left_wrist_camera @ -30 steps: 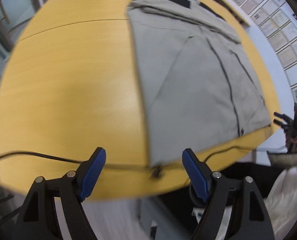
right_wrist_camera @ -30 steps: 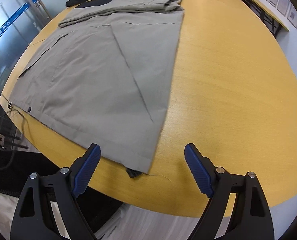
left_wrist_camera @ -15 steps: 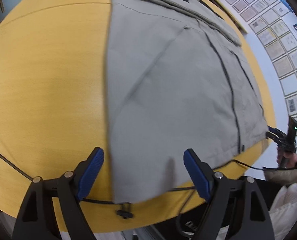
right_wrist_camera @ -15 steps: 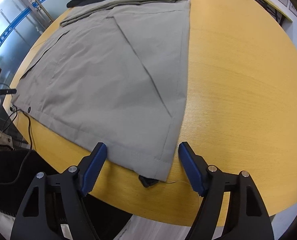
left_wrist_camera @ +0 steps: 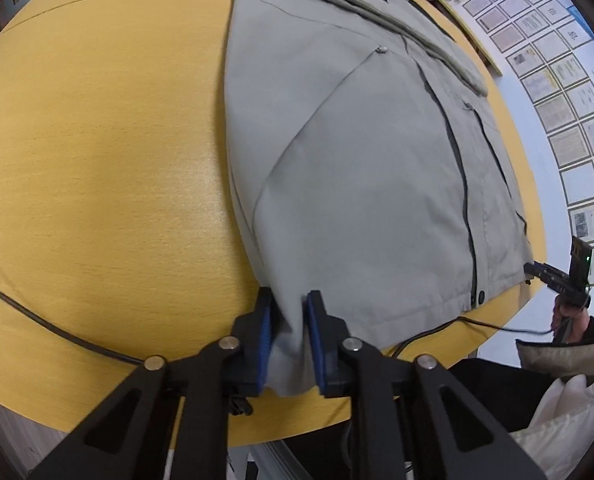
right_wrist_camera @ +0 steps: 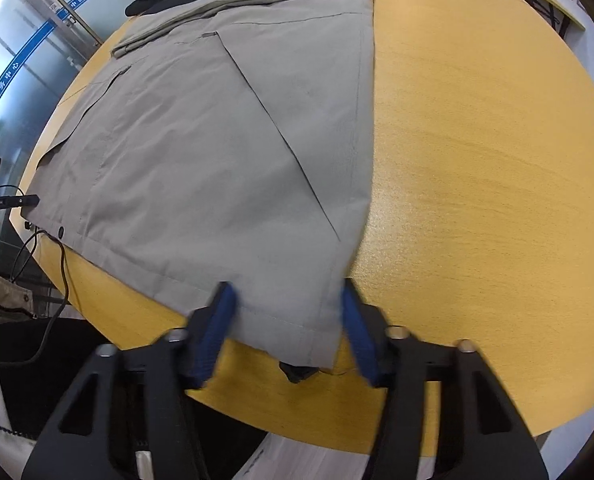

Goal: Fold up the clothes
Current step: 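Grasp the hem with the left gripper while the right gripper grasps it too, then lift the hem with both grippers and fold it toward the collar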

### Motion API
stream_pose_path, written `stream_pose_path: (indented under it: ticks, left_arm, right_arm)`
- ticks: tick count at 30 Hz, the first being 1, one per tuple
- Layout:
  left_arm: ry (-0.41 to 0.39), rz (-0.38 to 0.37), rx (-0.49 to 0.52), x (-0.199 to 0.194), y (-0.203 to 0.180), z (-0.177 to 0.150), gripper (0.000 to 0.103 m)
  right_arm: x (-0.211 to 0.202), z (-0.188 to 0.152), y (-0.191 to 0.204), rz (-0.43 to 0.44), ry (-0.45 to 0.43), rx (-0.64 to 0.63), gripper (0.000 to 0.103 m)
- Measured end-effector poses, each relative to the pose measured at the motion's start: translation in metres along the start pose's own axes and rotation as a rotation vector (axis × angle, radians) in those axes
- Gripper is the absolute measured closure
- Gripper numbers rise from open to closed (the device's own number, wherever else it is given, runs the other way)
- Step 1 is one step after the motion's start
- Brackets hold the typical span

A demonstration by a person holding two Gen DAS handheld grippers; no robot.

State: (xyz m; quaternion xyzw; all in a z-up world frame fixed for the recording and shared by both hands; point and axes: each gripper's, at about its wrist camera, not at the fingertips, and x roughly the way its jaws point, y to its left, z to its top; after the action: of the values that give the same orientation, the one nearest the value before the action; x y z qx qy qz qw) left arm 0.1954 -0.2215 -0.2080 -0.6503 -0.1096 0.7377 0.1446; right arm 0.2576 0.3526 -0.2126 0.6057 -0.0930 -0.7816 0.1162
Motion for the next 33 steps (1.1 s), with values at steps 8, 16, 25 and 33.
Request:
stream_pose_path:
  ticks: [8,16,25,33]
  left_arm:
    - [0.056,-0.002,-0.089,-0.041,0.014,-0.016,0.100]
    - [-0.167,-0.186,-0.103,-0.115,-0.042,0.039,0.101]
    - [-0.382,-0.423,-0.235,-0.154,-0.069,0.172,0.101]
    - [-0.486,-0.551,-0.248,-0.156,-0.052,0.318,0.100]
  right_arm:
    - [-0.026,-0.007,0.026,0.099,0.041,-0.078,0.099]
    - [-0.093,0.067,0.057,0.201,-0.194,-0.155,0.100]
    - [-0.158,0.200,0.097,0.284,-0.491,-0.303,0.100]
    - [-0.147,0.321,0.075,0.171,-0.584,-0.180,0.100]
